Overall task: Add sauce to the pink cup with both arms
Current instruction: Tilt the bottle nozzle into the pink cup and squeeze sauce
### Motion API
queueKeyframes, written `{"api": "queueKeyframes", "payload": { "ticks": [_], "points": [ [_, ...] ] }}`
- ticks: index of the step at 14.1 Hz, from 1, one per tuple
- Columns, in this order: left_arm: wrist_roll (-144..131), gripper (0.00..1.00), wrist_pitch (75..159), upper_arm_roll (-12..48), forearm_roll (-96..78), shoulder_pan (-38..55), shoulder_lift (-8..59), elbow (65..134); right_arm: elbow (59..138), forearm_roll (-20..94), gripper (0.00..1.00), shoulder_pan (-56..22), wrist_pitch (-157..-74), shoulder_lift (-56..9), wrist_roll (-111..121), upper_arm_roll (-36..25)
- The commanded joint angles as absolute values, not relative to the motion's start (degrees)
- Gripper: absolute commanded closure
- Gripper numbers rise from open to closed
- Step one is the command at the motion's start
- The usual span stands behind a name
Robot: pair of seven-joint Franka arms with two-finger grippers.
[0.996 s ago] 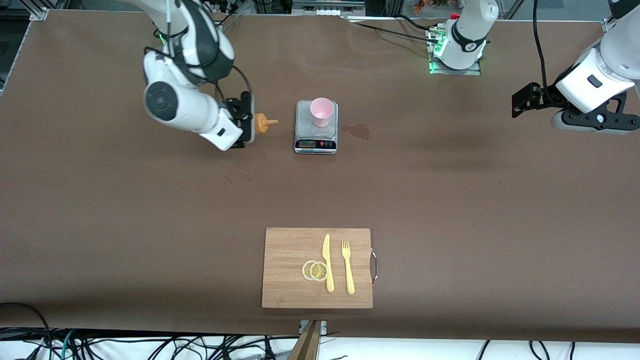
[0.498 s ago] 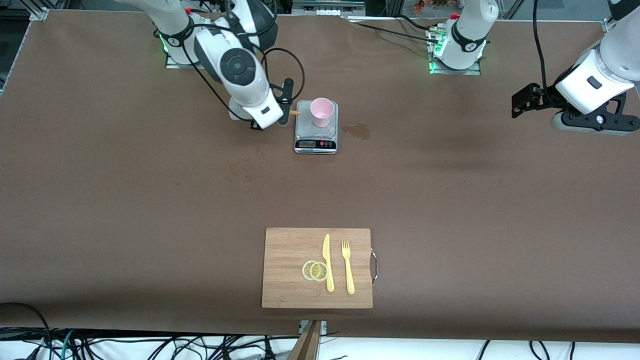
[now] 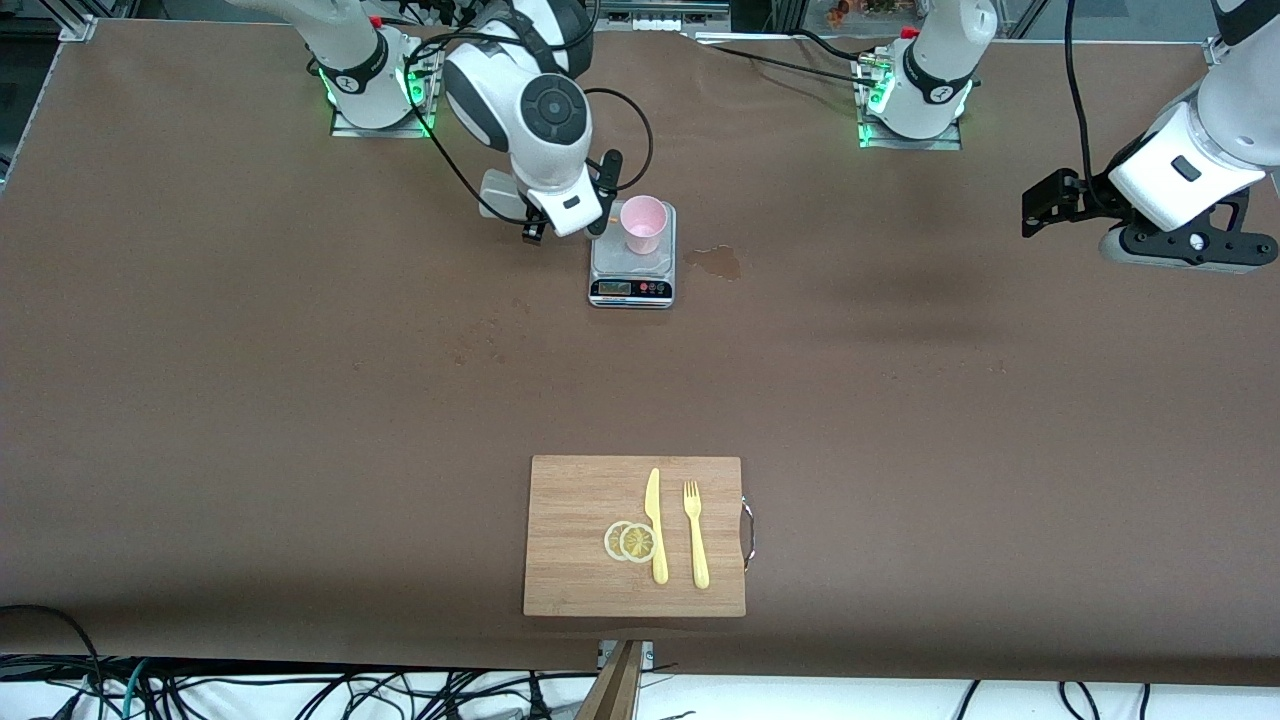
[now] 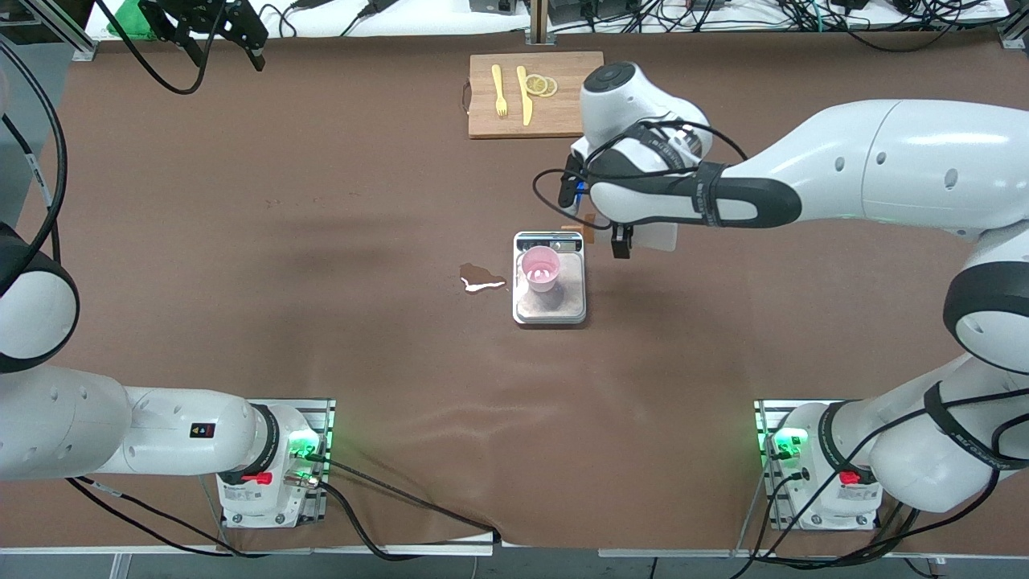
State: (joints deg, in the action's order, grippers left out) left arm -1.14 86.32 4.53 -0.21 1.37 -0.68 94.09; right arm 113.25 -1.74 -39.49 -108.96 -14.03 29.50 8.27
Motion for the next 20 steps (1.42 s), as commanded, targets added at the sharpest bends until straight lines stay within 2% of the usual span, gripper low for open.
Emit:
{"api": "queueKeyframes", "payload": {
  "ticks": [1,6,14,20],
  "points": [
    [-0.7,0.0,84.73,4.75,-1.05,0.97,0.26,92.02,110.05,-4.65,0.99,-40.78,-105.3,-15.81,24.71,9.67],
    [-0.7,0.0,84.73,4.75,-1.05,0.97,0.44,92.02,105.83,-8.26,0.99,-41.92,-100.29,-18.98,19.17,12.38],
    [-0.62,0.0,84.81,4.75,-1.14,0.97,0.44,92.02,101.25,-10.81,0.98,-43.51,-95.89,-22.59,17.4,12.92],
    [-0.62,0.0,84.81,4.75,-1.14,0.97,0.44,92.02,101.69,-7.13,0.97,-41.31,-96.06,-18.91,18.63,12.92]
  ]
}}
